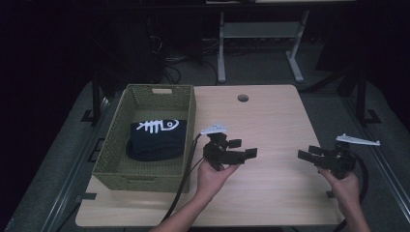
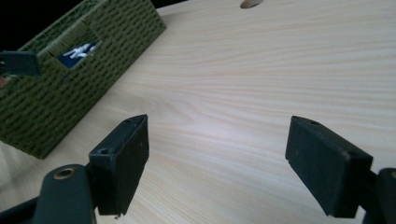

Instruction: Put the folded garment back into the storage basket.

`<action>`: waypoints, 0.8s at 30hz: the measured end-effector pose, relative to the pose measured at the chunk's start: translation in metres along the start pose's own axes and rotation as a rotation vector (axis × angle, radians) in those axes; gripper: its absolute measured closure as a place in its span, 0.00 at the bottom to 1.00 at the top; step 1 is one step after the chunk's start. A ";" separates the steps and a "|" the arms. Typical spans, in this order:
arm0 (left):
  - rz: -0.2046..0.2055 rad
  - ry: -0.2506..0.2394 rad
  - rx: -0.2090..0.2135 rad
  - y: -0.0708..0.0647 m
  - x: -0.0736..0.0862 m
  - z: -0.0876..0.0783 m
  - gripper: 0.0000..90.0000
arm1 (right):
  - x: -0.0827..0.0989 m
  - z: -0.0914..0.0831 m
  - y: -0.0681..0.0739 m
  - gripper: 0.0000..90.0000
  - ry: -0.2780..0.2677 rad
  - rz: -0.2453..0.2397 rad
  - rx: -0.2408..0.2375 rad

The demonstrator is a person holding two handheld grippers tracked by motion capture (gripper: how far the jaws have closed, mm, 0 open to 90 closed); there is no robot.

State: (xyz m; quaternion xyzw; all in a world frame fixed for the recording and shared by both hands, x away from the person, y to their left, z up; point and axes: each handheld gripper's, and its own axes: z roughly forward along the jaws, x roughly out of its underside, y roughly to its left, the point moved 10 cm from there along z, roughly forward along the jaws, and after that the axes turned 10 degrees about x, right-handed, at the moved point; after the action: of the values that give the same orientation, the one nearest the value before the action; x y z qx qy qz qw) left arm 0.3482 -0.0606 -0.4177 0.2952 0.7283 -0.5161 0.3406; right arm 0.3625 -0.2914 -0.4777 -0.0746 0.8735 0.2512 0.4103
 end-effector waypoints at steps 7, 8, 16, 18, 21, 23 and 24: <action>-0.004 0.017 0.034 -0.003 0.023 0.005 0.23 | 0.012 -0.003 -0.004 0.24 -0.015 0.019 -0.005; -0.002 0.027 0.036 -0.003 0.028 0.006 0.23 | 0.014 -0.003 -0.004 0.24 -0.011 0.017 0.000; 0.067 0.042 0.024 -0.012 0.050 0.004 0.23 | 0.036 -0.007 -0.003 0.23 0.006 -0.004 0.026; 0.069 0.041 0.030 -0.013 0.056 0.004 0.23 | 0.042 -0.009 -0.002 0.23 0.001 0.003 0.021; 0.094 0.052 0.019 -0.014 0.063 0.004 0.23 | 0.049 -0.013 -0.002 0.23 -0.009 0.000 0.032; 0.127 0.043 -0.003 -0.015 0.068 0.001 0.23 | 0.052 -0.016 -0.003 0.23 -0.021 -0.009 0.050; 0.155 0.039 -0.015 -0.017 0.072 0.000 0.23 | 0.053 -0.017 -0.003 0.23 -0.027 -0.010 0.060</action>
State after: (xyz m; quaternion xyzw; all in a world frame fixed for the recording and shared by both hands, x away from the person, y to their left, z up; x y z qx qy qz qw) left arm 0.2923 -0.0602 -0.4660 0.3583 0.7136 -0.4768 0.3675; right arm 0.3168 -0.2985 -0.5098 -0.0634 0.8744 0.2241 0.4256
